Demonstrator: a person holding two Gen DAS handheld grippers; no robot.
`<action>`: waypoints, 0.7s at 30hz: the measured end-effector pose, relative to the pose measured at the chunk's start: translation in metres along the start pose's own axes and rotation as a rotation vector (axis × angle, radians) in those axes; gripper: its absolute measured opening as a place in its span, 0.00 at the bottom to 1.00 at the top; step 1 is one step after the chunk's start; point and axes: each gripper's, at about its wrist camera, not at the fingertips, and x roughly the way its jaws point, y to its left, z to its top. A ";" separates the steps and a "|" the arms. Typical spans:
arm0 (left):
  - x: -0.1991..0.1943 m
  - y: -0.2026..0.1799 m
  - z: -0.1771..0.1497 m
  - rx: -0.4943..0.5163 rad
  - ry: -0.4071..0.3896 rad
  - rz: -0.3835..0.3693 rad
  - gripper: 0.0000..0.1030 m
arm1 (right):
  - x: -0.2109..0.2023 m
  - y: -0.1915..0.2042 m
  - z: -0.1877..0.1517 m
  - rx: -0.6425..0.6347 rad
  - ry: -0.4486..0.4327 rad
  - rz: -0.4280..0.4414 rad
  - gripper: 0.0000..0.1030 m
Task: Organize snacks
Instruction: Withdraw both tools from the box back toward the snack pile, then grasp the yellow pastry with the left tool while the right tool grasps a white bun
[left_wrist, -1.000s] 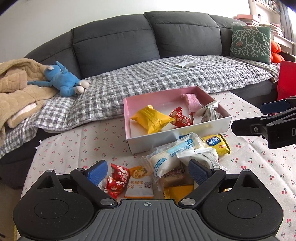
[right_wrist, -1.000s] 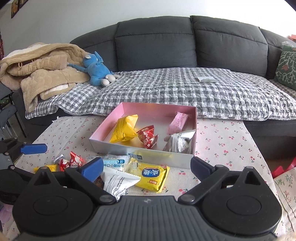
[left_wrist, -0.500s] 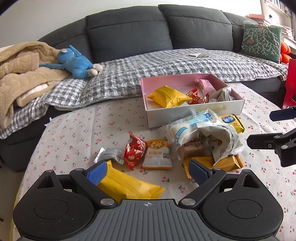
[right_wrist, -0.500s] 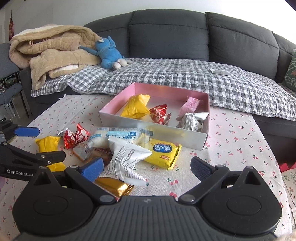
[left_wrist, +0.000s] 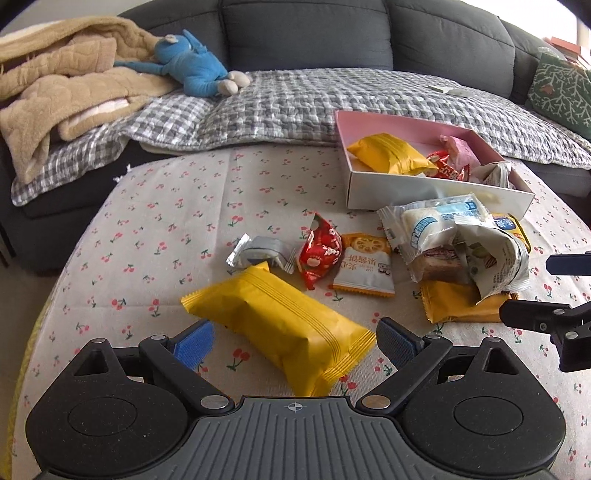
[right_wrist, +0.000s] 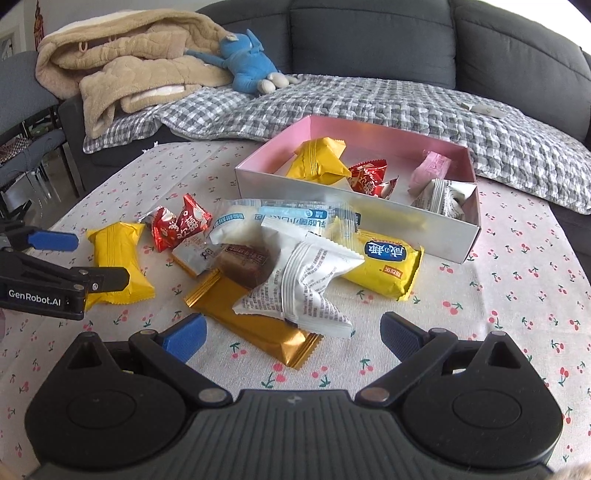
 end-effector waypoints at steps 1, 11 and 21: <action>0.002 0.002 0.001 -0.022 0.011 -0.007 0.93 | 0.002 -0.001 0.002 0.011 -0.001 0.003 0.97; 0.030 0.012 0.009 -0.218 0.089 -0.035 0.81 | 0.025 -0.016 0.015 0.174 -0.013 0.027 0.86; 0.032 0.010 0.007 -0.212 0.085 0.007 0.57 | 0.031 -0.023 0.013 0.221 0.012 0.036 0.68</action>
